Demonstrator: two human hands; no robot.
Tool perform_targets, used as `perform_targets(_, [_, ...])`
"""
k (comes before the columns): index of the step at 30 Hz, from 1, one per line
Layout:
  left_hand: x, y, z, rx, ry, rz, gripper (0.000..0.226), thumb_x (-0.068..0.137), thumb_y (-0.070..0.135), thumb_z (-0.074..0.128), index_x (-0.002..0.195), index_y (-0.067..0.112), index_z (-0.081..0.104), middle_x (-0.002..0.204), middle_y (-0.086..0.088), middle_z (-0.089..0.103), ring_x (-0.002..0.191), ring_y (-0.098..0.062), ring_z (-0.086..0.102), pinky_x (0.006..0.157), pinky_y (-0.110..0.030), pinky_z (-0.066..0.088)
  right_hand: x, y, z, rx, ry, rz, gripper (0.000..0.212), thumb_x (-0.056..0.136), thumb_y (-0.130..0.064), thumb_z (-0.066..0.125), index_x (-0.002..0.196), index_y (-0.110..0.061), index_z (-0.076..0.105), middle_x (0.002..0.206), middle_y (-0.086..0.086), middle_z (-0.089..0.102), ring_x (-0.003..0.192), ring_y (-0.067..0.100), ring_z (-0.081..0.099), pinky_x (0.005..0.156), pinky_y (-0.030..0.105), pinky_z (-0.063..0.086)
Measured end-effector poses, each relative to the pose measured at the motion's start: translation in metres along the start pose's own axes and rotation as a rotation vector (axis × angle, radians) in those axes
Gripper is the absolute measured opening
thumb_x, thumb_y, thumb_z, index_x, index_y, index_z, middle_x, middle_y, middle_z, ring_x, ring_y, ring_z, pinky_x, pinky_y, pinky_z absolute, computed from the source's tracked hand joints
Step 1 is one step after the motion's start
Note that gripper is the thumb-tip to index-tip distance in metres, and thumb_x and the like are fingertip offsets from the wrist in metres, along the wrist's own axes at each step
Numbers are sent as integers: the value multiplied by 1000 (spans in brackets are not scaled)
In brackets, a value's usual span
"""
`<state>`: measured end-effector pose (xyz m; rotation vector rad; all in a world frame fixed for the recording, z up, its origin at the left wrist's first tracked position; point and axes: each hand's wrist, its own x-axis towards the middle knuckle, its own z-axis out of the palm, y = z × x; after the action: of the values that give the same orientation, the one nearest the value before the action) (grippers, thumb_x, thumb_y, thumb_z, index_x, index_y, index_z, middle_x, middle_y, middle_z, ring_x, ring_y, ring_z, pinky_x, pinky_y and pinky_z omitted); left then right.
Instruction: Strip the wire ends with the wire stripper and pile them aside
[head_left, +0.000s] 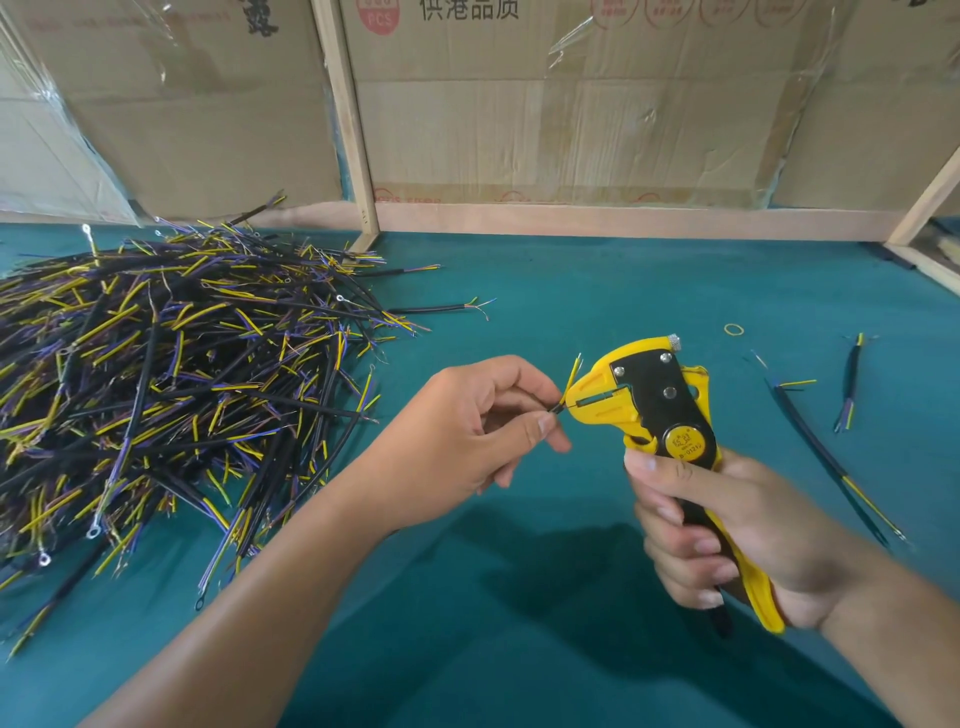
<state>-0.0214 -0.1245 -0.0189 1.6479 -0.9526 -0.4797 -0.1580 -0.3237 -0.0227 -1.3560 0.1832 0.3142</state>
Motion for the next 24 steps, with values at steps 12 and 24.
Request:
perform_targets(12, [-2,2,-20,54,-20,44,8,97,9,58,99,15,62,86,0,76,49,-9,43,49,-16,41,0,-10,-28,199,-99,-87,47,78,-39,82,71,-8,47,56,5,33,43,19,34,48,34,41])
perform_targets(24, [3,-6,-16,-41,85,-57,7,96,1,55,96,8,57,80,-9,73,47,-19,56,44,-24,47,16,3,-20,337,-76,10,36,75,-32,81,93,-7,62,81,16,51,74,34,54,81,50,53])
